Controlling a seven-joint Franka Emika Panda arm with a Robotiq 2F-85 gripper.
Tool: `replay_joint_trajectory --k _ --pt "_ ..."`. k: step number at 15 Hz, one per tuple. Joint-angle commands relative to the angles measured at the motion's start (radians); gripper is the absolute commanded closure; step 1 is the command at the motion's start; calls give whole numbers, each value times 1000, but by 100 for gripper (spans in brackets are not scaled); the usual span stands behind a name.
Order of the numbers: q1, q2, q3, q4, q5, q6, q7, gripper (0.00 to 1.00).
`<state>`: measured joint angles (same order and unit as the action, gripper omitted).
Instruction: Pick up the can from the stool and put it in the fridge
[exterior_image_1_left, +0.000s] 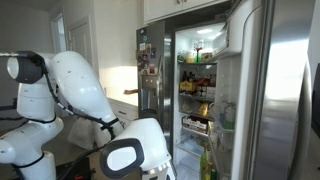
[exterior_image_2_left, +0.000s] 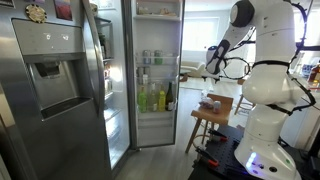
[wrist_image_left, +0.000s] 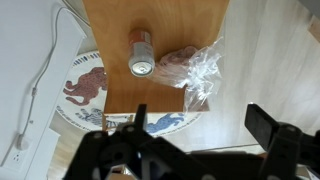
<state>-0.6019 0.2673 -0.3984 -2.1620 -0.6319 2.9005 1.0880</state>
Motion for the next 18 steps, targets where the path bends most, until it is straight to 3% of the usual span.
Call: replay_joint_trajectory --k 1,5,15,16,18 --pt "-14 89 -35 47 -19 87 25 0" --pt "-39 172 -54 84 9 149 11 0" --pt "-177 338 24 251 91 128 -41 0" --pt "-118 369 -31 258 241 145 -153 0" --pt "-125 410 -20 303 367 131 -261 0"
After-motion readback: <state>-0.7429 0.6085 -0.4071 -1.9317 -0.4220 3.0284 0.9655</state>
